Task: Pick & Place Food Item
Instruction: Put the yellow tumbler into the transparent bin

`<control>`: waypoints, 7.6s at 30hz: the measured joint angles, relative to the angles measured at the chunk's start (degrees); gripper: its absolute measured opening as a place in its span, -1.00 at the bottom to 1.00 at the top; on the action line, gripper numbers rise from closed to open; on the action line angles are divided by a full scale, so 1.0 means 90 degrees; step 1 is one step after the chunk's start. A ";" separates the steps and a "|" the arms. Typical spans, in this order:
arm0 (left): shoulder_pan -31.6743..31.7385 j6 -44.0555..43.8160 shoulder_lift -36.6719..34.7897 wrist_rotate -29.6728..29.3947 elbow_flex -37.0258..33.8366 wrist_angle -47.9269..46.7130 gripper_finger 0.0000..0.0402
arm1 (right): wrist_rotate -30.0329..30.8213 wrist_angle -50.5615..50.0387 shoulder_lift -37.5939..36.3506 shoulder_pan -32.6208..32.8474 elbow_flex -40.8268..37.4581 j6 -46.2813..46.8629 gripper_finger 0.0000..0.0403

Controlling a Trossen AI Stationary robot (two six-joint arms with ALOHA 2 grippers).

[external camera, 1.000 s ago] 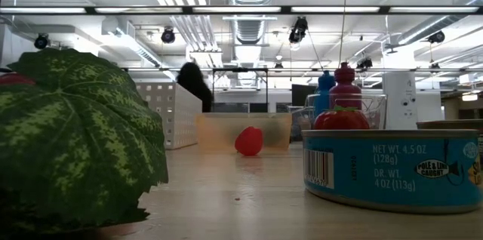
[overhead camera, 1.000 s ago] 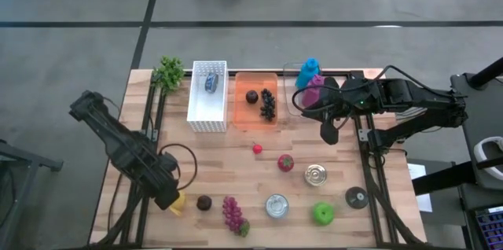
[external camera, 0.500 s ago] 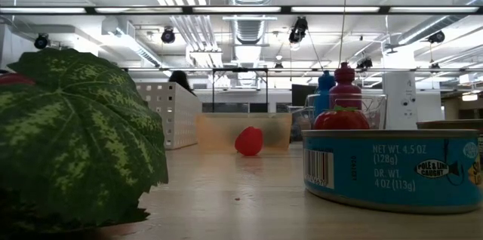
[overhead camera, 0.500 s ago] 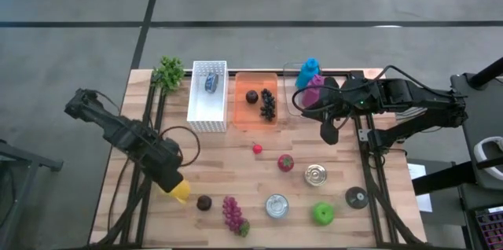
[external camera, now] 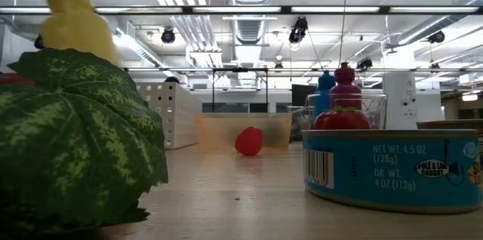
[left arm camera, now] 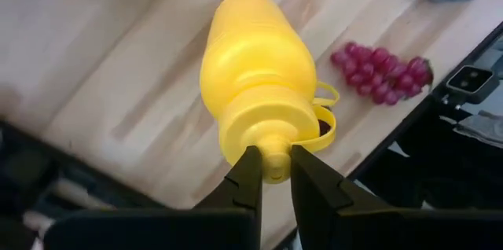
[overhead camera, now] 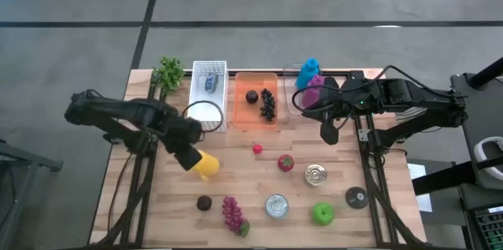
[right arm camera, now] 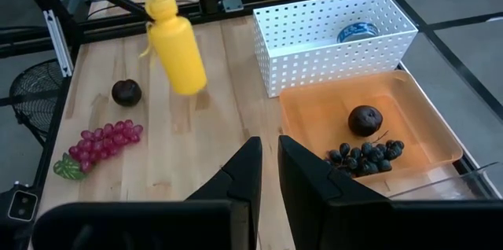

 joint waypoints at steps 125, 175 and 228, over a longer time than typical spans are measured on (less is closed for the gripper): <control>0.0051 0.2629 0.1161 -0.0283 0.0518 0.0794 -0.02 | -0.0002 -0.0010 0.0000 0.0000 -0.0012 -0.0107 -0.81; -0.0105 0.2779 -0.0581 -0.1255 -0.5773 0.9072 0.05 | 0.0000 0.0007 0.0000 0.0000 -0.0012 -0.0109 -0.81; 0.0194 0.3931 0.1747 -0.0212 -0.3874 0.9934 -0.01 | -0.0022 -0.0010 -0.0002 -0.0001 -0.0014 -0.0206 -0.81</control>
